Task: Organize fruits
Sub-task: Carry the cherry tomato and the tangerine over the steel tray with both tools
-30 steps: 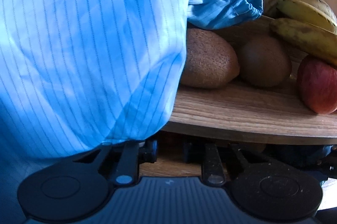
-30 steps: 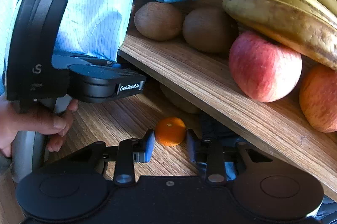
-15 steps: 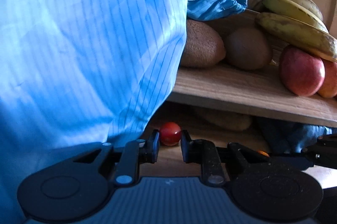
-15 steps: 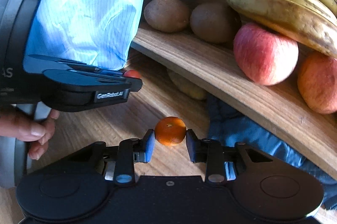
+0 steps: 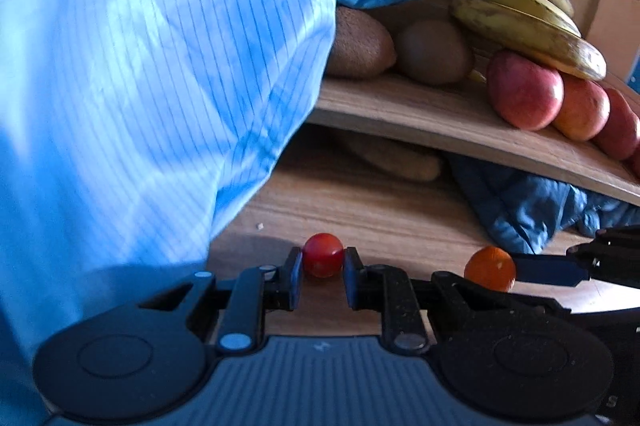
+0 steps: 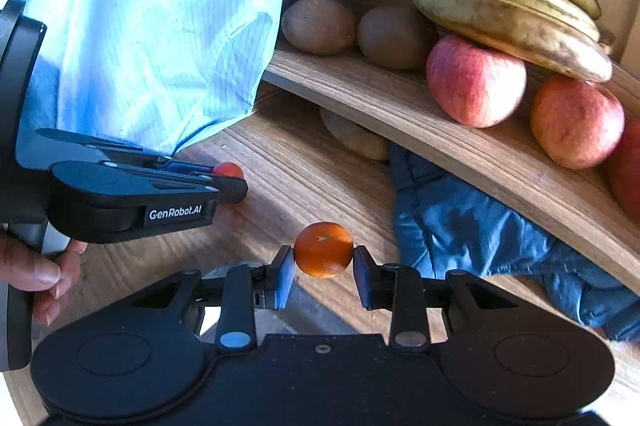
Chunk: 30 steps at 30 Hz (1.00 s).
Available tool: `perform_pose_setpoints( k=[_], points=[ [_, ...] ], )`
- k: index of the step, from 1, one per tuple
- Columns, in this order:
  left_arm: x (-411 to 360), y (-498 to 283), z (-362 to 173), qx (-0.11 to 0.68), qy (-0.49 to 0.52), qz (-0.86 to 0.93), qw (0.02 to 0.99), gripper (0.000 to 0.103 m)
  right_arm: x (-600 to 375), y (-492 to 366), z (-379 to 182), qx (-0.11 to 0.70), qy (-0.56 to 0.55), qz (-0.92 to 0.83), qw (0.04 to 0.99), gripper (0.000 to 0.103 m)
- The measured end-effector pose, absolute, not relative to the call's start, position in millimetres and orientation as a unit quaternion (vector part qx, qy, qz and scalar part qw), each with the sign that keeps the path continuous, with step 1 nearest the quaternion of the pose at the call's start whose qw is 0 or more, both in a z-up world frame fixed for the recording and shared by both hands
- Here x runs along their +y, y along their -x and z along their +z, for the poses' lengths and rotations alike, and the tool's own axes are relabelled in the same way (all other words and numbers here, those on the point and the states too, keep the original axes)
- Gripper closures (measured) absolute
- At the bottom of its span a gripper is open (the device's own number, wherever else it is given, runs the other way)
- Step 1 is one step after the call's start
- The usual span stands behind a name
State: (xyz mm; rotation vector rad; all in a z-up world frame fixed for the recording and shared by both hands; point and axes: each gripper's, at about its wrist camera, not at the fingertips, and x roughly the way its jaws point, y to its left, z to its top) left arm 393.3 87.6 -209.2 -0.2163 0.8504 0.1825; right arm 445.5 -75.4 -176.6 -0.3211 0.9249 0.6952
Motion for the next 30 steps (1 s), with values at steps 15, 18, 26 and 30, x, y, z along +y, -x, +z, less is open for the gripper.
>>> perform_pose_setpoints(
  k=[15,18,26,30],
  points=[
    [76.4,-355.9,-188.4,0.414,0.103,0.074,0.901,0.081,-88.5,-406.6,-159.3,0.431,0.139,0.315,0.834,0.069],
    [73.8,-349.3,-184.1,0.412,0.099,0.067,0.903,0.081,-94.0,-400.5,-156.4,0.431,0.135,0.31,0.837,0.069],
    [69.0,-331.5,-178.5,0.41,0.105,0.055,0.904,0.081,-107.6,-383.3,-152.3,0.44,0.132,0.292,0.839,0.069],
    [63.2,-324.1,-173.7,0.409,0.107,0.048,0.905,0.081,-111.2,-372.9,-149.0,0.443,0.134,0.286,0.839,0.069]
  ],
)
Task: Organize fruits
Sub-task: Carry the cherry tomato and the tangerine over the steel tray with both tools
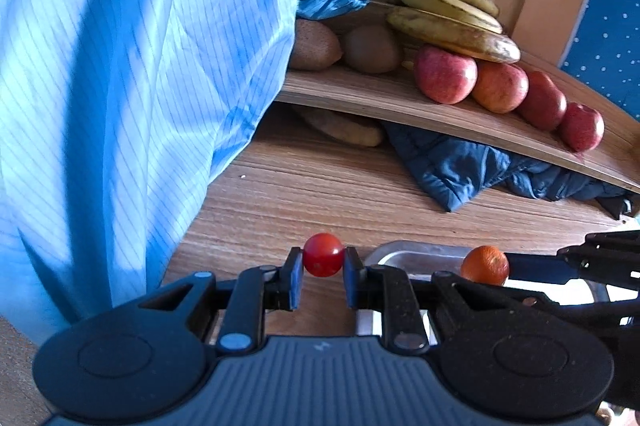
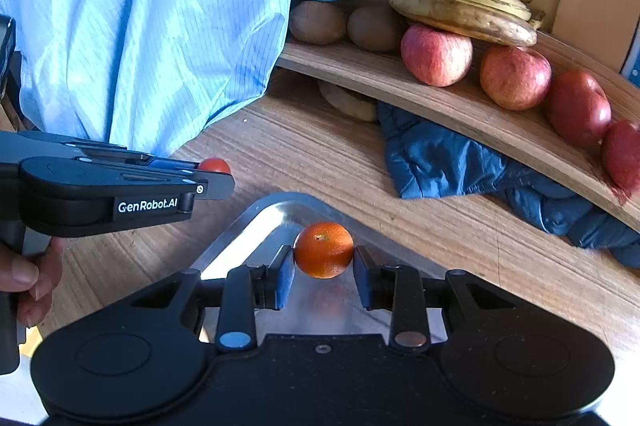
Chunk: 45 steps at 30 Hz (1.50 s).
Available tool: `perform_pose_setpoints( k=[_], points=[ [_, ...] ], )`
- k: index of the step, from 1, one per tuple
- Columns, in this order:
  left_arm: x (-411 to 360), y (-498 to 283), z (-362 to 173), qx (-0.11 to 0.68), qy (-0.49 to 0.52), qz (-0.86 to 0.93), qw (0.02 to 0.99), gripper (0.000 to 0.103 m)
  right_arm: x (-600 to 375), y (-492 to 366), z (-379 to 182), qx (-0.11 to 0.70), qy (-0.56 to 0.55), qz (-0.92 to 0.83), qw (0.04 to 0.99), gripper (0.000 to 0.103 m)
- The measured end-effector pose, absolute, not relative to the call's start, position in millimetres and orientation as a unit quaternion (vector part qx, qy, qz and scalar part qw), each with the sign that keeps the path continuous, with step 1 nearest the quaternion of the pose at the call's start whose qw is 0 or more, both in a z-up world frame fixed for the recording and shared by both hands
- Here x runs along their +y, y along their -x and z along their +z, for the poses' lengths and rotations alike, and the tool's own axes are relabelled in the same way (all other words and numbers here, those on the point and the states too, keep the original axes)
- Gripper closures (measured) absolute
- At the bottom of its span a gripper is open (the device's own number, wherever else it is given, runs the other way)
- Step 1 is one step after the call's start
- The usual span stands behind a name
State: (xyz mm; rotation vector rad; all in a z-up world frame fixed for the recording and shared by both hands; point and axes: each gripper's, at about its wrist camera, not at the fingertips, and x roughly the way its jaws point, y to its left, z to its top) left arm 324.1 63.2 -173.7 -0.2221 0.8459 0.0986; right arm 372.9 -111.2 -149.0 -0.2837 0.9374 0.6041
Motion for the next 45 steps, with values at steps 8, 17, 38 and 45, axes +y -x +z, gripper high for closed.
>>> perform_pose_setpoints(
  k=[8,17,38,45],
  points=[
    [42.8,-311.4,-160.9,0.413,0.098,0.013,0.905,0.081,-123.4,-358.7,-141.6,0.447,0.131,0.261,0.845,0.069],
    [12.9,-311.0,-161.6,0.424,0.086,-0.029,0.901,0.081,-150.5,-363.0,-139.9,0.451,0.124,0.23,0.854,0.069],
    [-29.7,-346.4,-175.5,0.461,0.072,-0.066,0.882,0.081,-203.4,-376.3,-160.9,0.487,0.082,0.162,0.854,0.069],
    [-37.2,-351.0,-180.7,0.472,0.072,-0.073,0.875,0.081,-202.5,-374.4,-165.7,0.496,0.082,0.165,0.849,0.069]
  ],
)
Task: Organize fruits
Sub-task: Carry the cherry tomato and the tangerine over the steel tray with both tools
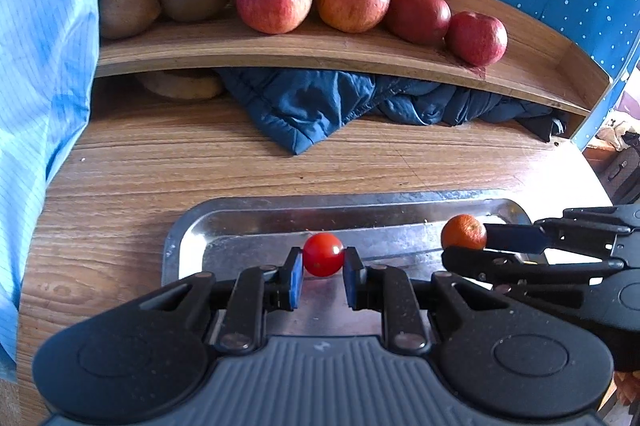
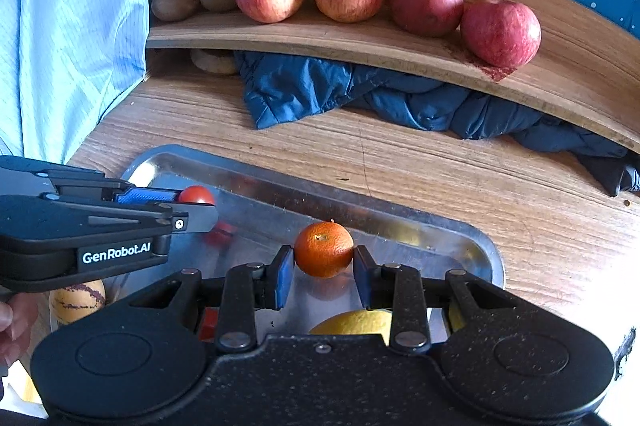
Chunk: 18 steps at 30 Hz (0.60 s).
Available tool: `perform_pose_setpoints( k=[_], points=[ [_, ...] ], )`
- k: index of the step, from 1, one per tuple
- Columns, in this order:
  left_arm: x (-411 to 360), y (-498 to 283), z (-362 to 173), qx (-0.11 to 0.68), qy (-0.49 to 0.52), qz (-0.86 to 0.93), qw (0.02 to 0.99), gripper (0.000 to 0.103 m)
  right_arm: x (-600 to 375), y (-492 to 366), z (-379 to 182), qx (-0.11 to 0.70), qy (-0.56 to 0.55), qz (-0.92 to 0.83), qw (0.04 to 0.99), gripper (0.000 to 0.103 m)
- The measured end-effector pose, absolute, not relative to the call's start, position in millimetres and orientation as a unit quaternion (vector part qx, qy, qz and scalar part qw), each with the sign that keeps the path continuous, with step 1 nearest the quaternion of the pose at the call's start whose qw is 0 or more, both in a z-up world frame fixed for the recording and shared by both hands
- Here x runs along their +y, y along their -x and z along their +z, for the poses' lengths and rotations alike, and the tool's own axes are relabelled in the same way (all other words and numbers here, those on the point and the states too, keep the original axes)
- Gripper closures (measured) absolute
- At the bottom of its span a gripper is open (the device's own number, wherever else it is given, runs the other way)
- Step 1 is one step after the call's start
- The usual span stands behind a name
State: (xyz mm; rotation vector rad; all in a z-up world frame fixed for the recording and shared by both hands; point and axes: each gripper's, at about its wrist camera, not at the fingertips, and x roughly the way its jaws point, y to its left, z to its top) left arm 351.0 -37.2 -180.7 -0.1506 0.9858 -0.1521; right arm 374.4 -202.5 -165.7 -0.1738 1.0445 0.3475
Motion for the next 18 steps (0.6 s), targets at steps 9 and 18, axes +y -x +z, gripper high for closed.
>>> perform_pose_setpoints(
  k=[9,18],
  points=[
    [-40.3,-354.9,-184.7,0.48,0.075,-0.075,0.871,0.081,-201.0,-372.3,-169.2,0.503,0.079,0.172,0.843,0.069],
    [-37.1,-356.6,-187.5,0.485,0.079,-0.065,0.869,0.081,-201.2,-374.9,-171.4,0.507,0.071,0.169,0.842,0.069]
  ],
)
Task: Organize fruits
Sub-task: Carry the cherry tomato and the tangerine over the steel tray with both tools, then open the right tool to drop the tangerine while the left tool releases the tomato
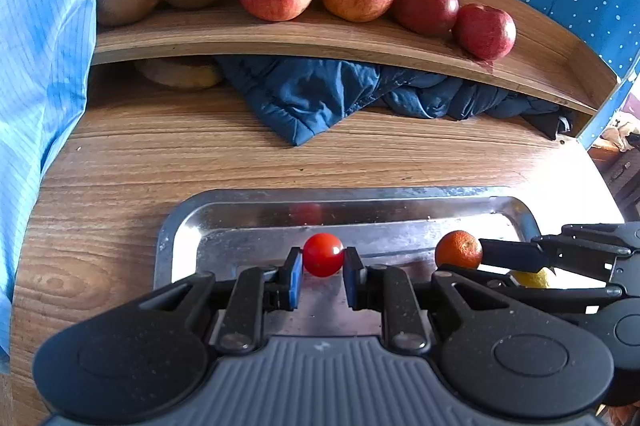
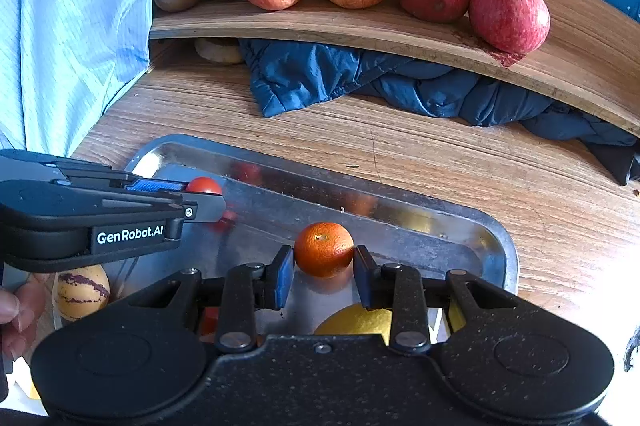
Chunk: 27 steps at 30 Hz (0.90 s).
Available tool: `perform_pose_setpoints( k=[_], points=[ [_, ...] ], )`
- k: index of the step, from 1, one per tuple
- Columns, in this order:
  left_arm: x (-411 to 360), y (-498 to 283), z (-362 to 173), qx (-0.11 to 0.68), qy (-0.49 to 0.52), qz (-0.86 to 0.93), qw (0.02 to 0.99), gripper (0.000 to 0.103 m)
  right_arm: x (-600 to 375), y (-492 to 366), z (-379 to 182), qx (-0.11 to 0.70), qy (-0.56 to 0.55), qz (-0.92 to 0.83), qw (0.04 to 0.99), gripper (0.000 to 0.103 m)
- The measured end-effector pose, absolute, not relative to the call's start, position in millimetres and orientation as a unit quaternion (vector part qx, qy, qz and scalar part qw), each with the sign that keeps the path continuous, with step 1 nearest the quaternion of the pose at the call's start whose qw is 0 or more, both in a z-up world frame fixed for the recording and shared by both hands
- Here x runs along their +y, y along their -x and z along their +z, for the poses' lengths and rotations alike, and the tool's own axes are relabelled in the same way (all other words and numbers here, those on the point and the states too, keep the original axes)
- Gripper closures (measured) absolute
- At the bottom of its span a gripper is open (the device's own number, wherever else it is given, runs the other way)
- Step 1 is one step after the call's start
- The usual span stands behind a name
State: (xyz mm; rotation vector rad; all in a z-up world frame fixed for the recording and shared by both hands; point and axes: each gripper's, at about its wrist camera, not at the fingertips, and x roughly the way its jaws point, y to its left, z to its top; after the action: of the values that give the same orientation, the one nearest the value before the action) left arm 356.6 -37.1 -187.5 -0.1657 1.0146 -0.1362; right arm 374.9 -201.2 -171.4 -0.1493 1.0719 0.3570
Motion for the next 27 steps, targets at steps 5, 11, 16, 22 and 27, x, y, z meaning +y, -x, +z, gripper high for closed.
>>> perform_pose_setpoints(
  k=[5,11,16,22,27],
  points=[
    [-33.6,-358.5,-189.6,0.49,0.083,-0.056,0.866,0.08,-200.9,-375.5,-173.0,0.511,0.066,0.168,0.841,0.068],
    [-31.5,-359.2,-191.6,0.493,0.084,-0.053,0.865,0.08,-199.1,-376.0,-173.8,0.512,0.066,0.169,0.84,0.066],
    [-31.7,-359.8,-192.1,0.494,0.085,-0.055,0.864,0.08,-198.9,-376.5,-174.0,0.513,0.062,0.167,0.84,0.063],
    [-29.9,-358.8,-190.8,0.496,0.09,-0.049,0.862,0.077,-196.9,-375.6,-174.4,0.512,0.064,0.166,0.84,0.049],
    [-24.0,-357.2,-188.1,0.495,0.101,-0.041,0.862,0.066,-194.9,-373.6,-172.1,0.505,0.075,0.16,0.845,0.035]
  ],
)
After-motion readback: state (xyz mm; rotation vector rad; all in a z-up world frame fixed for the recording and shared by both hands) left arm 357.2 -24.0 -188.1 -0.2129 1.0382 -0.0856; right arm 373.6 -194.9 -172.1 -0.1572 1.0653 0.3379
